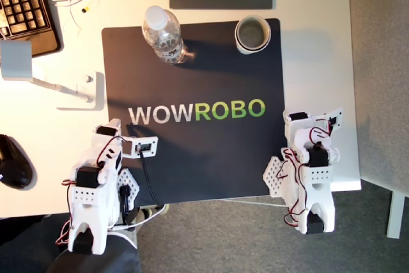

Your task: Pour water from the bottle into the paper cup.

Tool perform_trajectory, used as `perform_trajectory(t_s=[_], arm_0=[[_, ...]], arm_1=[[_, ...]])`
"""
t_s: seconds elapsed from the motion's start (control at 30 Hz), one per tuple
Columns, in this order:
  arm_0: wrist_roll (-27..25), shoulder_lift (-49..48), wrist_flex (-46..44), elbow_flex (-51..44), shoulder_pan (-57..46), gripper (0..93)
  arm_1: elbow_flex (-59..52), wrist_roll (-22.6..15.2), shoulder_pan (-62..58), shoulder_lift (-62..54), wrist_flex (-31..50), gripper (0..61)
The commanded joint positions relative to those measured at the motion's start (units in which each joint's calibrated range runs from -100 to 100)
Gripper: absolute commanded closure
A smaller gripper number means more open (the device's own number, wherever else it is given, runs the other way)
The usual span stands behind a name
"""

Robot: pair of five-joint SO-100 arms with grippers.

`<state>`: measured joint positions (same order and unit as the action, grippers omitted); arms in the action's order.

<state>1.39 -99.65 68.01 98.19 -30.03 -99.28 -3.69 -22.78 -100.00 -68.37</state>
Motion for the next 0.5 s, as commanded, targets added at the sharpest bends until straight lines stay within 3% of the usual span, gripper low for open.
perform_trajectory(t_s=[0.0,0.47], arm_0=[[-2.05,-0.17,-23.90,1.72,27.54,92.7],[-2.15,-0.17,-23.90,1.72,27.80,92.7]], arm_1=[[-0.63,0.63,34.31,2.66,22.70,38.8],[-0.63,0.63,34.31,2.66,22.70,38.8]])
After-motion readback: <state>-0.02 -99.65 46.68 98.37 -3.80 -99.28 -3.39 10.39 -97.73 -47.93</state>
